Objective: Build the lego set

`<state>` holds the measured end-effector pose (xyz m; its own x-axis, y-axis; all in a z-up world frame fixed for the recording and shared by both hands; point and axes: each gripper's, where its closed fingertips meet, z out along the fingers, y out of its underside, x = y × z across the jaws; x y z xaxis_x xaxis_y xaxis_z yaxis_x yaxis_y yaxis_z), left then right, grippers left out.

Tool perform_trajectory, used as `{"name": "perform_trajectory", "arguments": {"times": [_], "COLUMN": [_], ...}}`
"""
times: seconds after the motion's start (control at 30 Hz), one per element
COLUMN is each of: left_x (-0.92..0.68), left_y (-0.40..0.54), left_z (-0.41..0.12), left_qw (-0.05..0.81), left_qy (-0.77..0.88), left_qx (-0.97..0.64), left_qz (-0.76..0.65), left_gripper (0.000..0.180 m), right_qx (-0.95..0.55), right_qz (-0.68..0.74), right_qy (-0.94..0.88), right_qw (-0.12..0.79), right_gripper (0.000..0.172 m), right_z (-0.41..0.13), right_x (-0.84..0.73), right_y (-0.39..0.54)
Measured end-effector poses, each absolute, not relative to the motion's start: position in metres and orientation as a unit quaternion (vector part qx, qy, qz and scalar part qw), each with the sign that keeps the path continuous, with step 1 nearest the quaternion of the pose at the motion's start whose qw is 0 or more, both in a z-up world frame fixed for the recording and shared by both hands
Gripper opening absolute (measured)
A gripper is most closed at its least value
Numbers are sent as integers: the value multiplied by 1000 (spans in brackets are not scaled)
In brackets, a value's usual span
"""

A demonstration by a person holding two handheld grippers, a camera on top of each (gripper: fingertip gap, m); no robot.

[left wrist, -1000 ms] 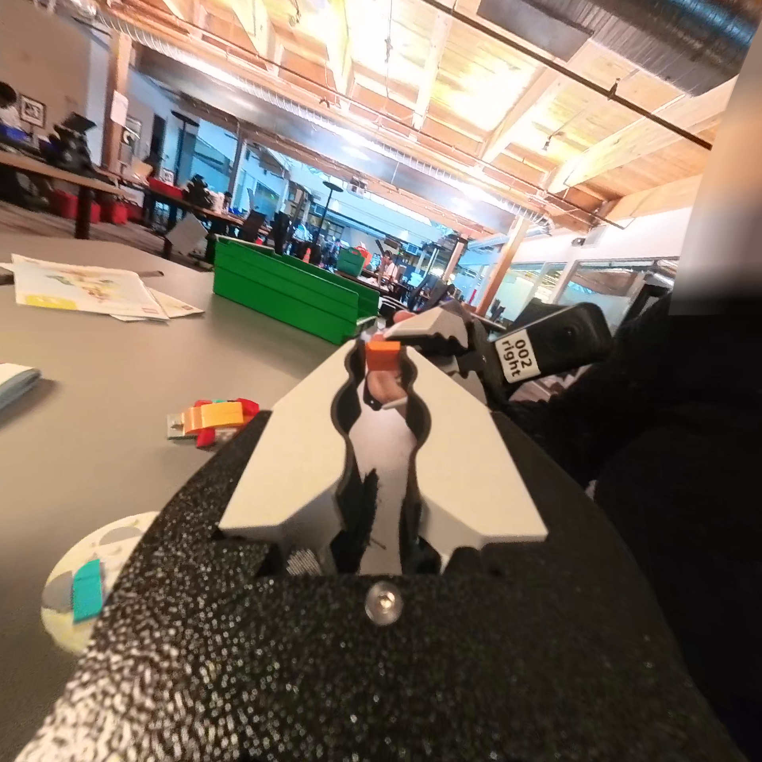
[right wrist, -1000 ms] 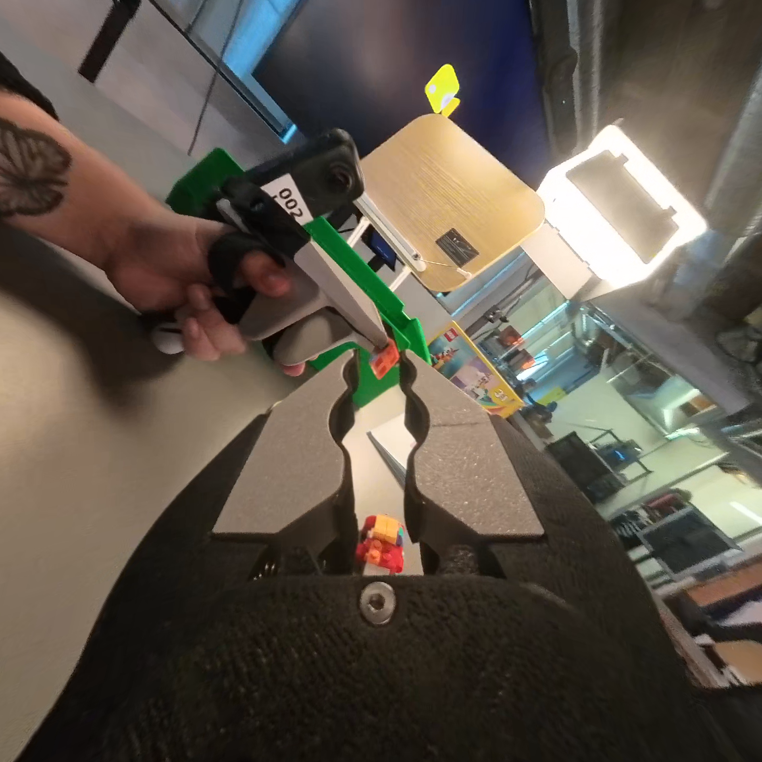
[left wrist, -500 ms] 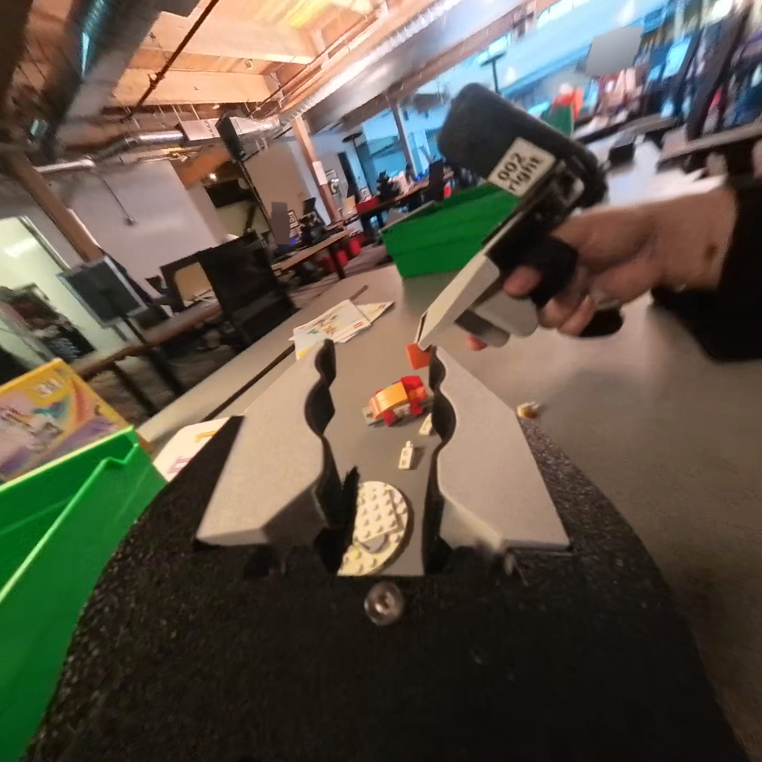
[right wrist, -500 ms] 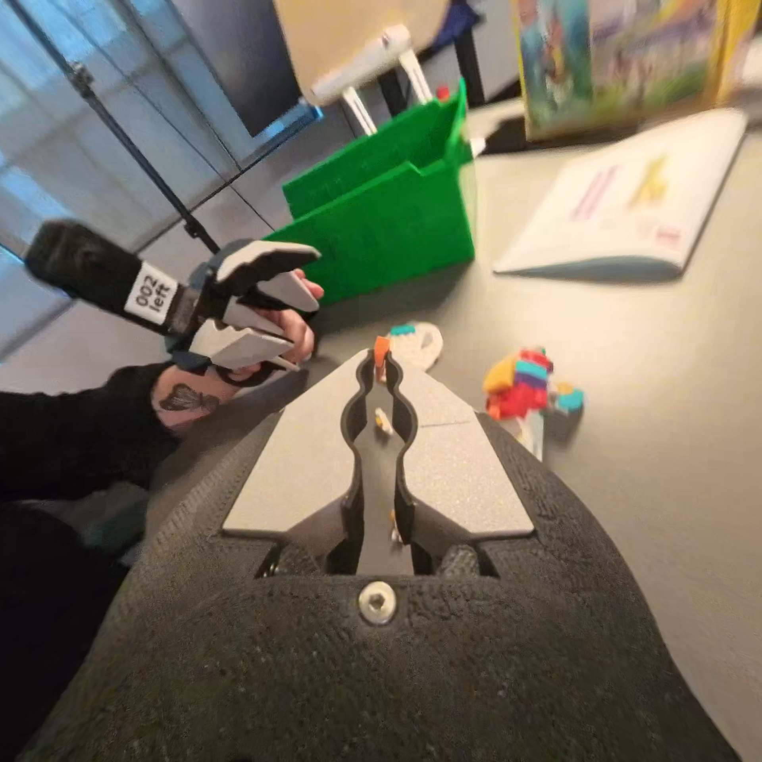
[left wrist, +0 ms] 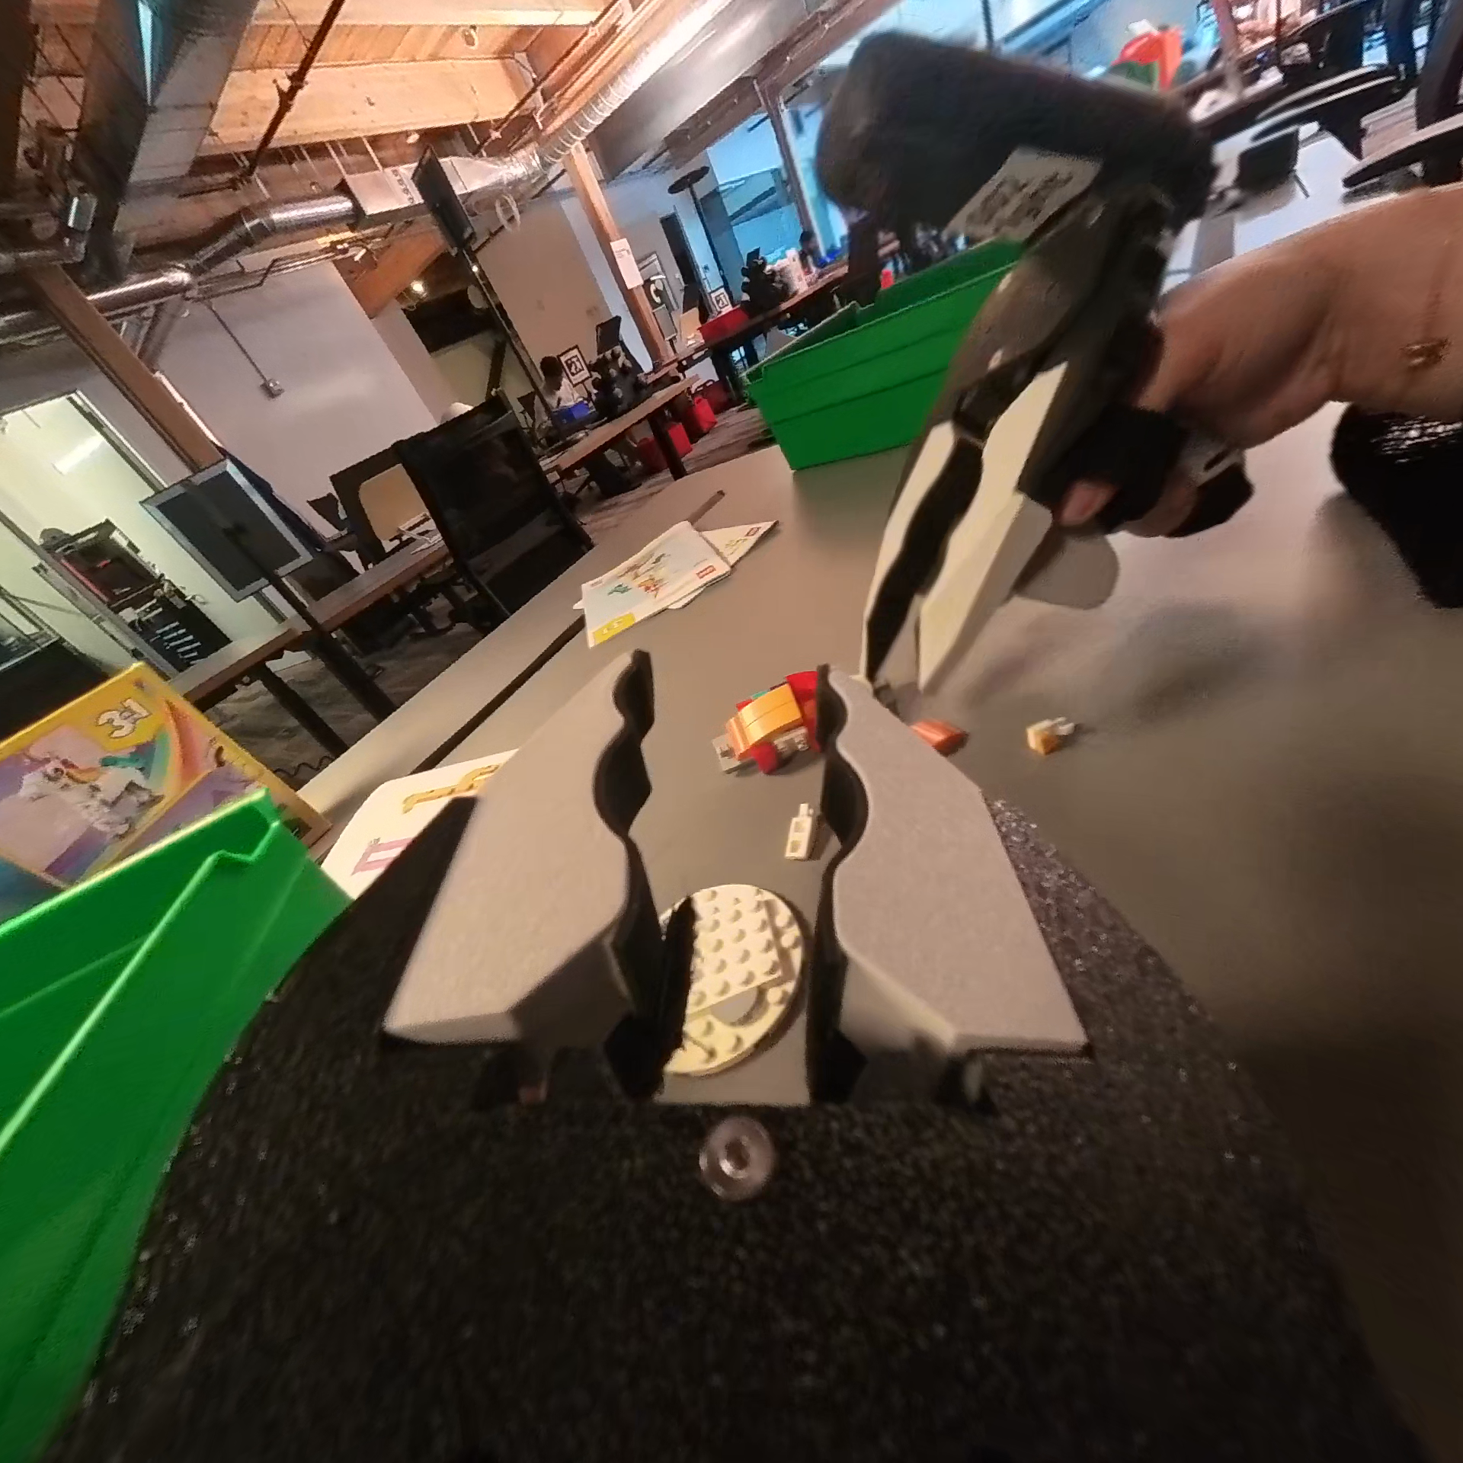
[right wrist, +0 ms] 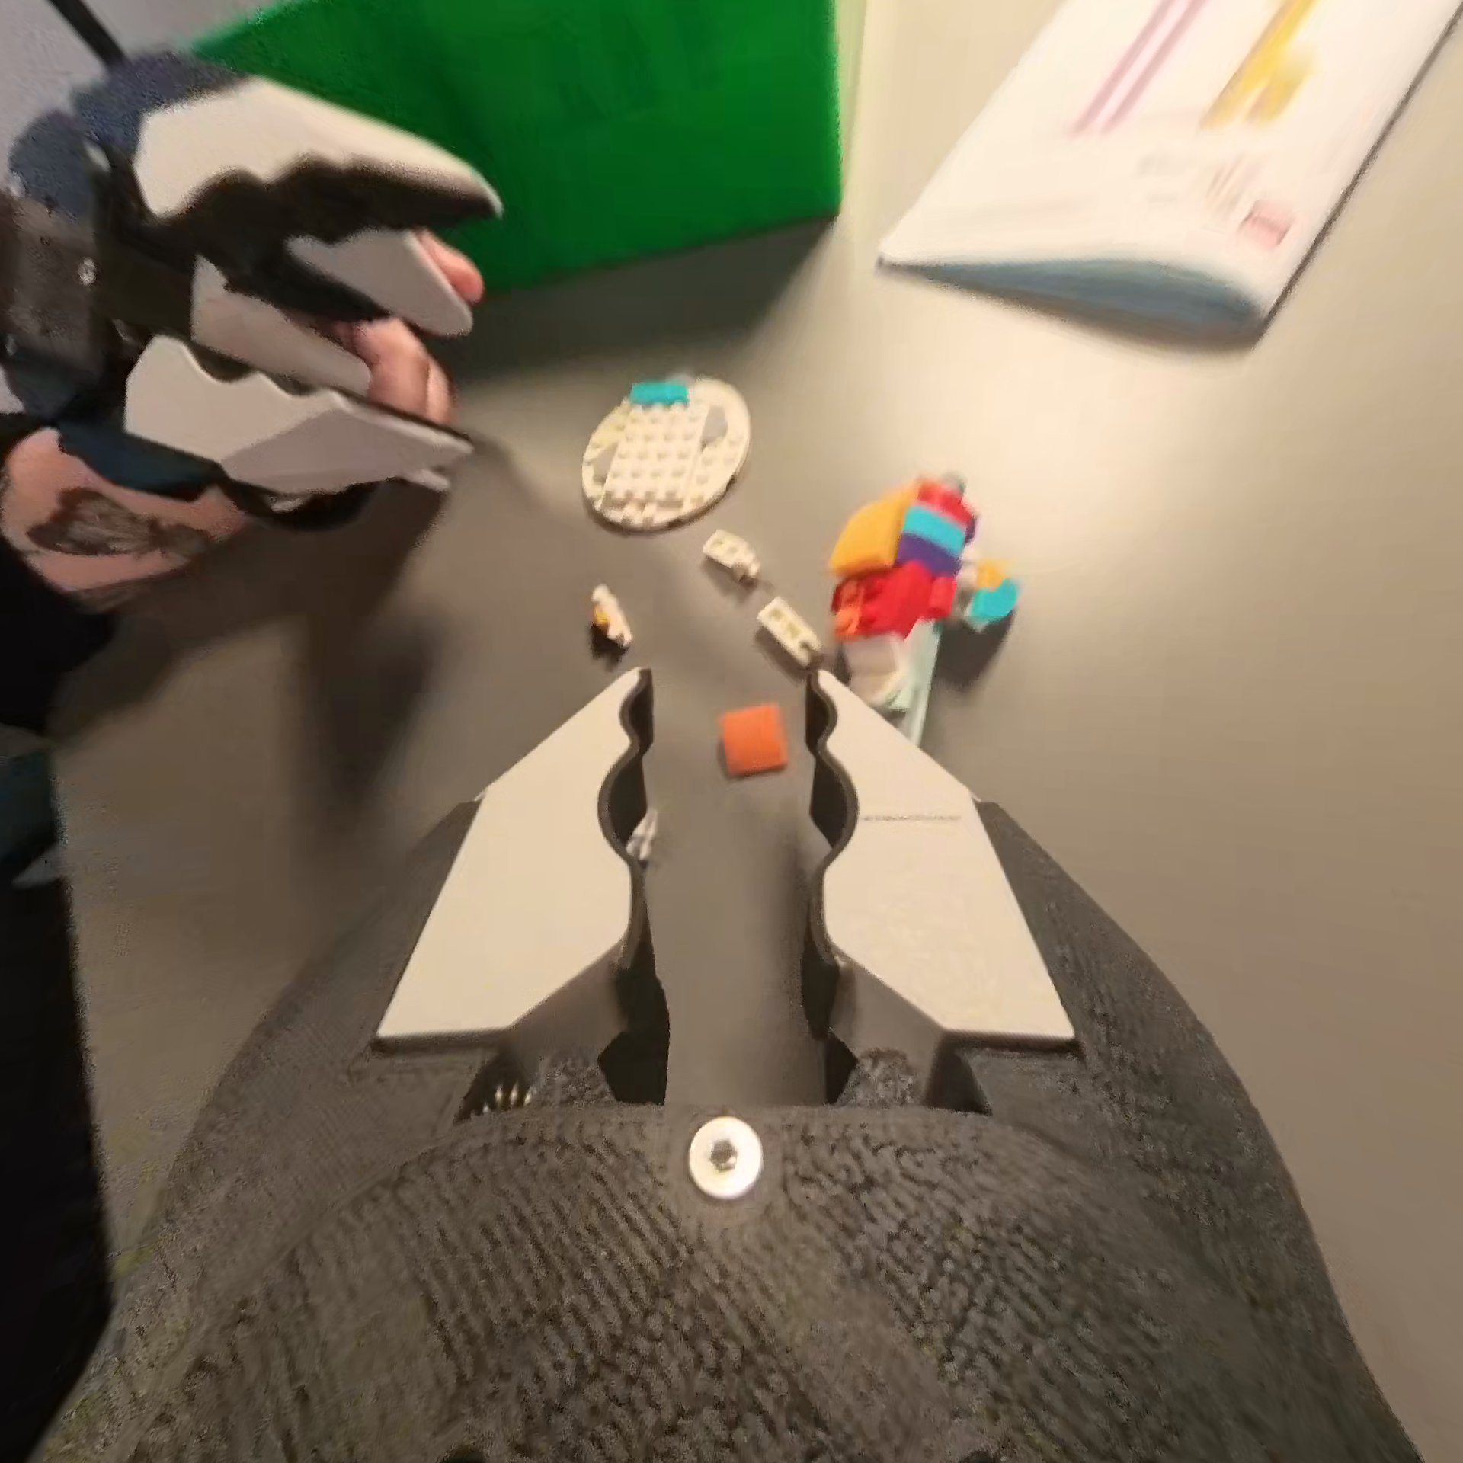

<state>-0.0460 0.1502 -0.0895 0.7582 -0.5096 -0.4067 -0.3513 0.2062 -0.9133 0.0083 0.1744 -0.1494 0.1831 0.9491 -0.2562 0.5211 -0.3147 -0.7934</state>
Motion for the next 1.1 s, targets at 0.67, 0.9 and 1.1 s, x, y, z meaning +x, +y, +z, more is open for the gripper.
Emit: {"name": "perform_trajectory", "arguments": {"times": [0.67,0.9,1.1], "left_x": [-47,-52,-58], "left_y": [159,161,157], "left_z": [-113,-97,-83], "left_qw": [646,669,649], "left_qy": [403,299,201], "left_qx": [-644,-676,-685], "left_qz": [76,-75,-264], "left_gripper": [29,45,46], "right_qx": [-566,-353,-275], "right_qz": [96,-32,-87], "right_qy": [-630,-675,-644], "right_qw": [523,647,708], "right_gripper": [15,14,15], "right_z": [-141,-105,-80], "right_x": [-11,-26,-23], "right_y": [206,177,170]}}
